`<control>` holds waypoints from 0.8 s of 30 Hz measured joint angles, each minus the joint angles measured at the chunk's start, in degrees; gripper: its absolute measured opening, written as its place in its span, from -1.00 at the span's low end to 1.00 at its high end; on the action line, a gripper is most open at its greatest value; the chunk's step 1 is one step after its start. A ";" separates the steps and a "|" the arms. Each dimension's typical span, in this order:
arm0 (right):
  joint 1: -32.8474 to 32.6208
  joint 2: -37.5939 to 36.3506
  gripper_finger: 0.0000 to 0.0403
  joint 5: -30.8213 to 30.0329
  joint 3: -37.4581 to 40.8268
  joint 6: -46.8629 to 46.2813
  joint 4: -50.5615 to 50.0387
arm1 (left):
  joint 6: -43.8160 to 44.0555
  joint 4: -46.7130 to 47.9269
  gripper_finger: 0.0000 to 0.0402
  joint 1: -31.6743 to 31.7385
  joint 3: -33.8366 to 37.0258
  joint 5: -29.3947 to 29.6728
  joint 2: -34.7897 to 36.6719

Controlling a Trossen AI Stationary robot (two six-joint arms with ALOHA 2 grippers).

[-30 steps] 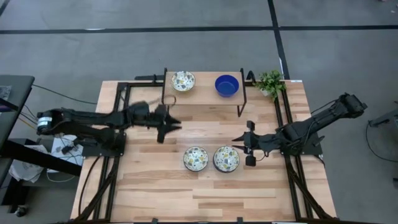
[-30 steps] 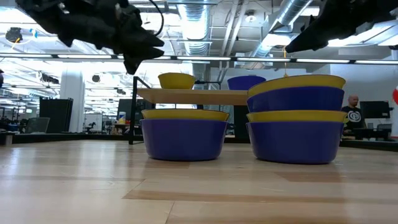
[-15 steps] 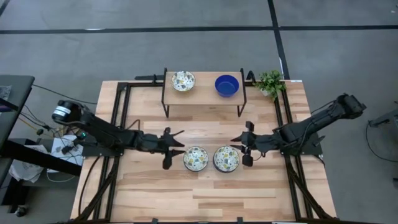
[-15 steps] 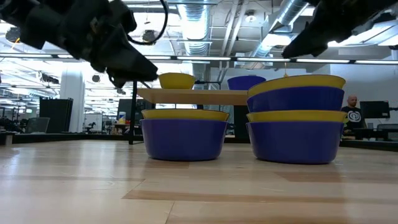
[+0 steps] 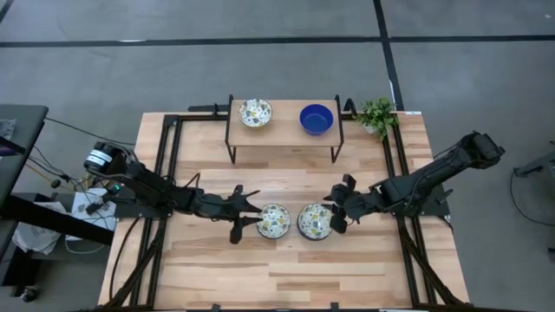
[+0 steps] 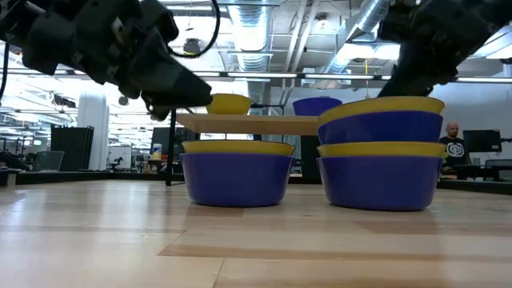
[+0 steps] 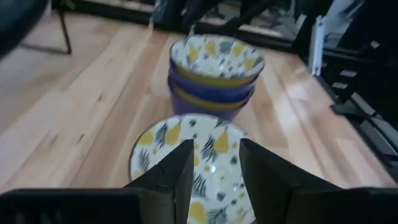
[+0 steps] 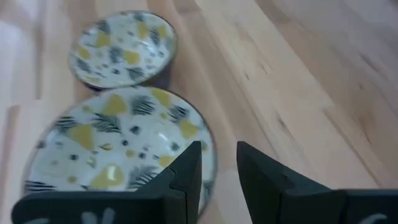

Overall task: Pick & Place Mini bowls
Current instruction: Stack the white patterned bowl on top of the white patterned bowl on the shelf

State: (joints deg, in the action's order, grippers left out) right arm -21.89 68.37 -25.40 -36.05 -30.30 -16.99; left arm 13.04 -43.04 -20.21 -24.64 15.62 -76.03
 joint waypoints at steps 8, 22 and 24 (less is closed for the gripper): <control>0.02 -1.15 -0.54 8.86 0.00 -4.74 -1.49 | -2.06 -1.41 -0.37 -0.17 -0.02 0.00 0.54; 0.36 0.40 -0.54 11.91 0.00 -7.70 -2.85 | -1.65 -1.60 -0.37 -0.17 -0.02 -0.02 0.54; 0.68 0.40 -0.54 11.88 0.00 -7.75 -3.42 | -1.66 -1.60 -0.37 -0.17 -0.02 -0.02 0.54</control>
State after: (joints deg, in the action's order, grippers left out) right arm -21.21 68.77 -13.52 -36.05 -38.04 -20.41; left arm 11.39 -44.64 -20.38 -24.67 15.59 -75.48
